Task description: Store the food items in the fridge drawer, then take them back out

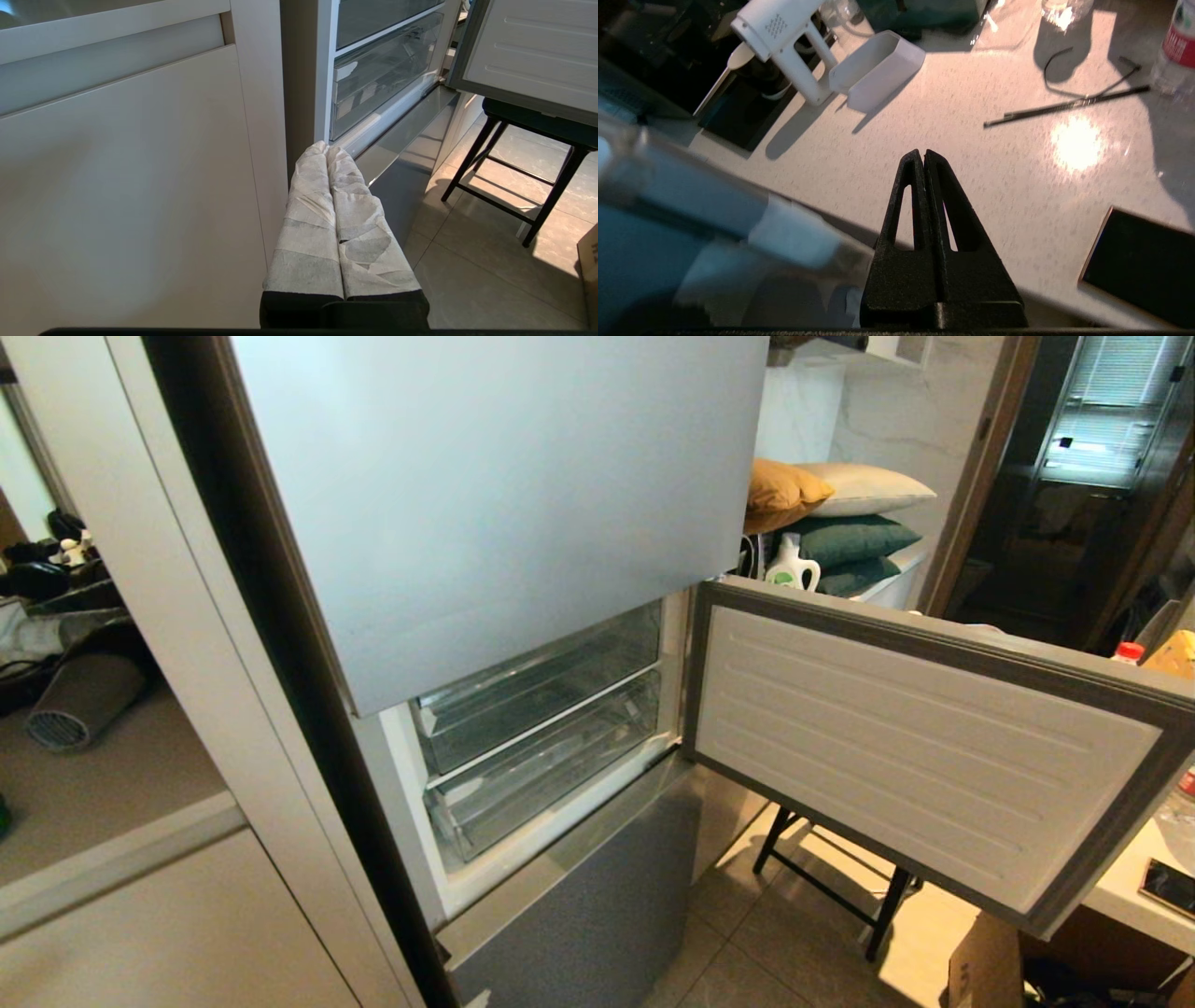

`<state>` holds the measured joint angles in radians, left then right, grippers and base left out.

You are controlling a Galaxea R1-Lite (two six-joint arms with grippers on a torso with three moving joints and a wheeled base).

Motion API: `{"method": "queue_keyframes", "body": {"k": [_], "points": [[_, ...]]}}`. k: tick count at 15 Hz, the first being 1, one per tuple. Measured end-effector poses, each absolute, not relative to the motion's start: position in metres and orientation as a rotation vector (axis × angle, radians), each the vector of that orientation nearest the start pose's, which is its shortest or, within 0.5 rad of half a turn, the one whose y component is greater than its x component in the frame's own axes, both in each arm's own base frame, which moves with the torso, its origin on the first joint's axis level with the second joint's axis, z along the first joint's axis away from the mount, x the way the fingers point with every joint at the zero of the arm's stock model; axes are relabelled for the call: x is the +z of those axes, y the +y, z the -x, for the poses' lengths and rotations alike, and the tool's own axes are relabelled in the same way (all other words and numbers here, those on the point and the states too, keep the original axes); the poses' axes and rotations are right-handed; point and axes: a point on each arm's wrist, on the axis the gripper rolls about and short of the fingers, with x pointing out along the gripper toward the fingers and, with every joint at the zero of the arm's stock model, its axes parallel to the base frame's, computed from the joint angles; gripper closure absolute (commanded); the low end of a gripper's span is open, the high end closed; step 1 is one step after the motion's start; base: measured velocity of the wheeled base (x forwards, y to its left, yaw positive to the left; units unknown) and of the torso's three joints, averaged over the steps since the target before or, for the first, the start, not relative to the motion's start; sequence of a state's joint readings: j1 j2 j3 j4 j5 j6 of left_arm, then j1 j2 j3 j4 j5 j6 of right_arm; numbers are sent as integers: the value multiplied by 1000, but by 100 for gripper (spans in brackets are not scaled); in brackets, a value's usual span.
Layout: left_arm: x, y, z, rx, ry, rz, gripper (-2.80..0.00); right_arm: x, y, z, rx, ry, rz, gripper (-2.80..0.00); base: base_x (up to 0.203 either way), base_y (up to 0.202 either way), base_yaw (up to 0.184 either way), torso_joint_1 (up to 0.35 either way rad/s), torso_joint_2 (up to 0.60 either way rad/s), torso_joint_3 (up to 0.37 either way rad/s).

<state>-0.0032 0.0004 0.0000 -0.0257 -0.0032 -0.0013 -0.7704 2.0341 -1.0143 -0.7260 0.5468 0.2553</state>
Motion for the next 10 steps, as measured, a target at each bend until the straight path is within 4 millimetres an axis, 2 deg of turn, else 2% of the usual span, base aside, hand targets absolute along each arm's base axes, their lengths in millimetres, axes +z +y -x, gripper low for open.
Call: {"method": "queue_keyframes", "body": {"k": [6,10], "points": [[78,0,23,-6,-25,1,0,131,-226,-262,-232,251,-452,0,0,0,0,0,0,0],[78,0,23,-6,-25,1,0,140,-189,-244,-177,270,-452,0,0,0,0,0,0,0]]}}
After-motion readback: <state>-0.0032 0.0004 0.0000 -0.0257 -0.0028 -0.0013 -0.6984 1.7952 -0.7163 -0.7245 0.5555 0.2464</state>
